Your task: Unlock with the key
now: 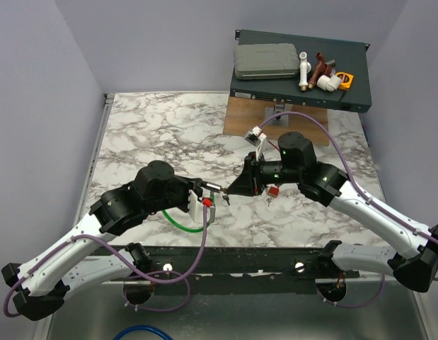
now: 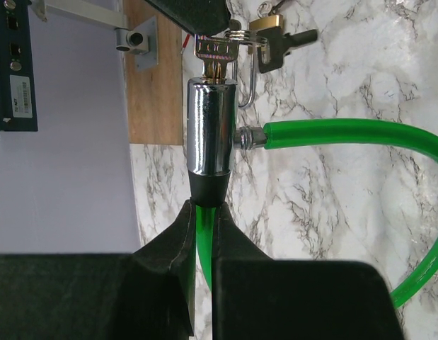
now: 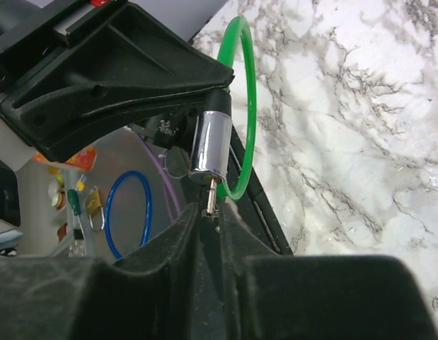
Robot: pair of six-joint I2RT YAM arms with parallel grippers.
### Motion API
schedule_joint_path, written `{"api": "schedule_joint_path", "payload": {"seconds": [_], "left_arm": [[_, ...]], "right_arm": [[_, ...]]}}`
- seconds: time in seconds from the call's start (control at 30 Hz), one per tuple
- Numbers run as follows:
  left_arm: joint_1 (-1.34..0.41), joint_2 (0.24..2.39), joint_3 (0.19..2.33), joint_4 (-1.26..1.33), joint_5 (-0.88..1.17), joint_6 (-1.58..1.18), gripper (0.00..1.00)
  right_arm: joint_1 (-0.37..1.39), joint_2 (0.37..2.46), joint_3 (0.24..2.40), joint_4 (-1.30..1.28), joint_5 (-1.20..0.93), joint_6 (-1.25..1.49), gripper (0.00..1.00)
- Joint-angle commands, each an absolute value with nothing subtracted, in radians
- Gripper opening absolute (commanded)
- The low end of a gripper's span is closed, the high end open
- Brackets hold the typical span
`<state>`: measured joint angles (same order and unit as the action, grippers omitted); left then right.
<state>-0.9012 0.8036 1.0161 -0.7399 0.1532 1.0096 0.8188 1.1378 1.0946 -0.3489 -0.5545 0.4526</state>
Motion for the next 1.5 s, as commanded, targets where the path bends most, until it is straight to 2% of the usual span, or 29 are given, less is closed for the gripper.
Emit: {"api": "schedule_joint_path", "payload": {"seconds": [0.0,0.23,0.47,0.67,0.87,1.2,1.47], "left_arm": [[-0.905,0.781,1.004,-0.679,0.177,1.02,0.0],[-0.904,0.781,1.0,-0.666,0.172,1.022,0.0],[-0.904,0.805,1.039,-0.695,0.201,1.002,0.0],[-0.906,0.871,1.114,-0.817,0.275,0.991,0.0],[-0.907,0.931,1.187,-0.876,0.324,0.936,0.0],[-0.882,1.04,1.361,-1.041,0.46,0.861,0.0],[-0.753,1.186,1.553,-1.272,0.664,0.801,0.0]], "right_arm": [[0.824,1.152,1.094,-0.31,-0.634,0.464,0.14],[0.825,1.151,1.074,-0.287,-0.632,0.476,0.01],[0.824,1.176,1.06,-0.244,-0.607,0.488,0.01],[0.846,1.114,1.064,-0.246,-0.487,0.293,0.01],[0.938,0.978,0.96,-0.127,-0.355,0.071,0.01],[1.167,0.978,0.974,-0.205,-0.156,-0.266,0.01],[1.39,0.985,0.975,-0.223,0.26,-0.541,0.01]]}}
